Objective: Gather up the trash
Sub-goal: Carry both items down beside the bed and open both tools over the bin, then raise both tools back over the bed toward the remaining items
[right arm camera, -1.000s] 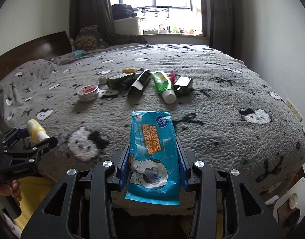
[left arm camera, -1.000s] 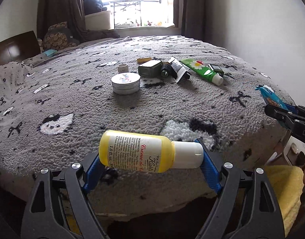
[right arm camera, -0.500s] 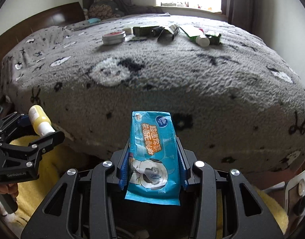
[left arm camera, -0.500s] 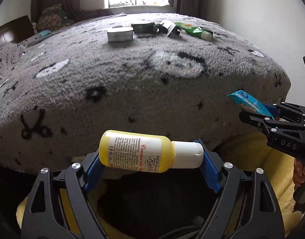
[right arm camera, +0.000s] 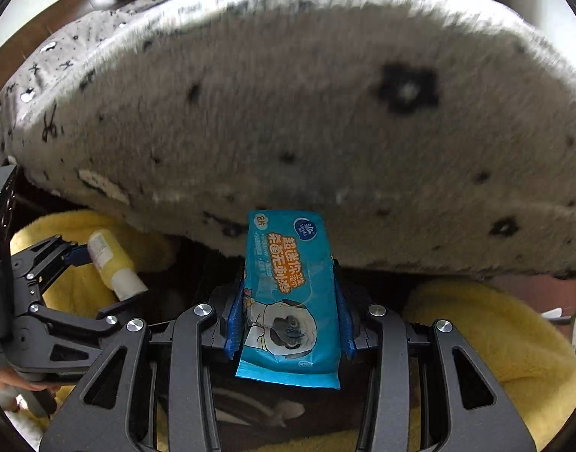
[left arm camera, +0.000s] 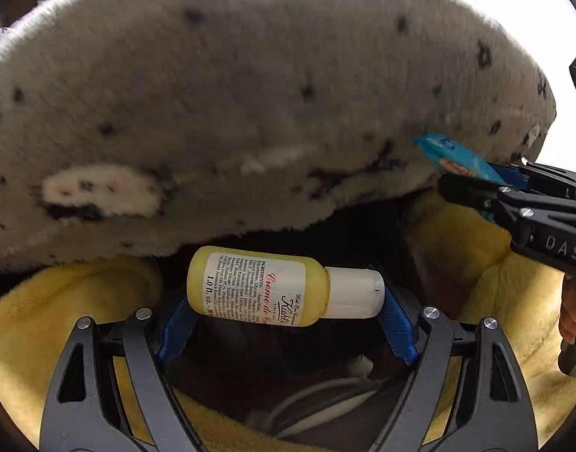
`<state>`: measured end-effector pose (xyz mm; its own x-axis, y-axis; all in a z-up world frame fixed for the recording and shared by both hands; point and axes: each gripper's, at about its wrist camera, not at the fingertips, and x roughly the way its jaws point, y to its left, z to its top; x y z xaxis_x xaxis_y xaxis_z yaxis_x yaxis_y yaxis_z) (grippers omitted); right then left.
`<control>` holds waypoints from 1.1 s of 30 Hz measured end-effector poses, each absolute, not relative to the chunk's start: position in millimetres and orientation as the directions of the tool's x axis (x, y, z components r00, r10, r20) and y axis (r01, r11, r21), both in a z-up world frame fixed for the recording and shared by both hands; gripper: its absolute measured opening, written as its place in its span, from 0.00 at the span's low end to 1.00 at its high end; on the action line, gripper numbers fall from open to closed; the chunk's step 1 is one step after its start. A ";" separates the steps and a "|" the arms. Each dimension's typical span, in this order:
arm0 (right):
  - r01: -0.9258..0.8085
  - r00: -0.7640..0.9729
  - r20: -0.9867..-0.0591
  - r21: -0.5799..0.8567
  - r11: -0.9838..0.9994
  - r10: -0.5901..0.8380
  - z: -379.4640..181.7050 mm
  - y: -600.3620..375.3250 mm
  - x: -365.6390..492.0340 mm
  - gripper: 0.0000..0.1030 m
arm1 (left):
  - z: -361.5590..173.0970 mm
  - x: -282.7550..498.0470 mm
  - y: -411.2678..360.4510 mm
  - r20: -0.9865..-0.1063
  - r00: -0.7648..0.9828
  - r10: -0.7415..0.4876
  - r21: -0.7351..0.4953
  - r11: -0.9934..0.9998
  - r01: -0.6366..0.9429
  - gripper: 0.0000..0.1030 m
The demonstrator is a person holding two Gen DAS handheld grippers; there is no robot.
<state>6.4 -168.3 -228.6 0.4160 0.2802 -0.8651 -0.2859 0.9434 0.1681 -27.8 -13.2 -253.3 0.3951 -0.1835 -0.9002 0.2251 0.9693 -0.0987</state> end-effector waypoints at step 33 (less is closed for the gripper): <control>-0.163 0.463 -0.852 0.190 0.968 0.245 -212.5 -203.3 22.6 0.88 | -252.4 -21.6 -25.7 -0.894 0.384 -0.228 -0.123 0.952 0.280 0.92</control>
<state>22.6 -203.3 -212.5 0.4631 0.2449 -0.8518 -0.1627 0.9682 0.1898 -21.6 -25.7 -252.4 0.3844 -0.2284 -0.8945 0.2797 0.9522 -0.1229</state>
